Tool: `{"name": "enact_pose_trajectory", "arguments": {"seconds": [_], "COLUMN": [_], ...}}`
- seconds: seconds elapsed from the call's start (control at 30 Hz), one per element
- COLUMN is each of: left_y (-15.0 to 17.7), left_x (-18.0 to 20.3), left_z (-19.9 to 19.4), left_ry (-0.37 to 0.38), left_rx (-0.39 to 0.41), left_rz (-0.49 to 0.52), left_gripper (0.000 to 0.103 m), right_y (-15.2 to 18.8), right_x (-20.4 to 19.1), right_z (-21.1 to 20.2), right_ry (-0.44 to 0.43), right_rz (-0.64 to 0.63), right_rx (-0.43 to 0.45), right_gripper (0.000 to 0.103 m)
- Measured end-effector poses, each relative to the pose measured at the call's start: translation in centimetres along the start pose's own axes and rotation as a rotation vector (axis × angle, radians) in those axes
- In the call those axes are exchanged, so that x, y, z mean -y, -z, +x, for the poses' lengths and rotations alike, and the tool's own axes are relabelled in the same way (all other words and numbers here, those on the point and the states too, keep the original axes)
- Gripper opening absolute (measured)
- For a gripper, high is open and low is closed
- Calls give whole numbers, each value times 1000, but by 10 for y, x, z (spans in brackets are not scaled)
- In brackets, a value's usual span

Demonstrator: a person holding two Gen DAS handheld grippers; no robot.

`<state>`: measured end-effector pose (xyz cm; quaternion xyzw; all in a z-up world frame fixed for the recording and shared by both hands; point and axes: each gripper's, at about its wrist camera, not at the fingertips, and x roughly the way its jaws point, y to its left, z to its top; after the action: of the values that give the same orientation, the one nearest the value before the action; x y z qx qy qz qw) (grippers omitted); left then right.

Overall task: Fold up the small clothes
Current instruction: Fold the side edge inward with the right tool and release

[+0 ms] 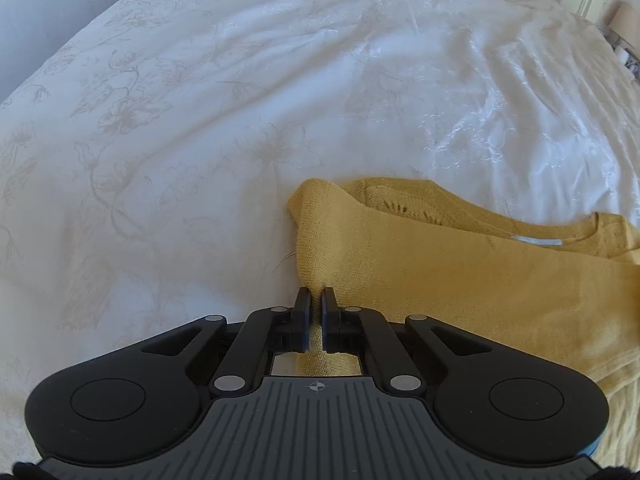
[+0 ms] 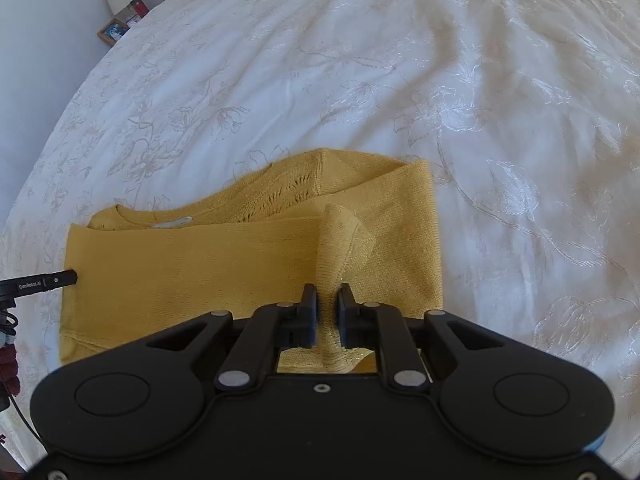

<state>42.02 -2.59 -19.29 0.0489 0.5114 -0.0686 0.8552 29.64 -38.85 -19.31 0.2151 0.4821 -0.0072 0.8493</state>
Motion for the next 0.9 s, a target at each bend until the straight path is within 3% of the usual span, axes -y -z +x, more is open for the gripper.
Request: {"name": "enact_pose_trajectory", "arguments": {"seconds": [0.1,0.2,0.33,0.6,0.8,0.9], "left_y": [7,9,4,5,22,33], "left_x": [-20,-33,-27,-39,-12,4], "left_z": [5,9,14,-8,-50,-50], "left_ry": [-30,-21,-41,-150,-63,-11], "left_rx": [-21,-43,-58,-22,78,59], "left_rz": [-77,-129,-67,-124,-26,30], "left_gripper": [5,5,8,18,28,33], "right_y": [-1,0,3,9,18,24], "right_x": [-5,-5,-3,12,-2,-14], "right_z": [1,7,16,12,-4,-5], "right_ry": [-1,0,23,136,108,78], "right_rz": [-17,-14,-24,47,55,44], "right_rx": [-2,-19,-44,-48,10,14], "right_gripper": [23,45,45,45,50,51]}}
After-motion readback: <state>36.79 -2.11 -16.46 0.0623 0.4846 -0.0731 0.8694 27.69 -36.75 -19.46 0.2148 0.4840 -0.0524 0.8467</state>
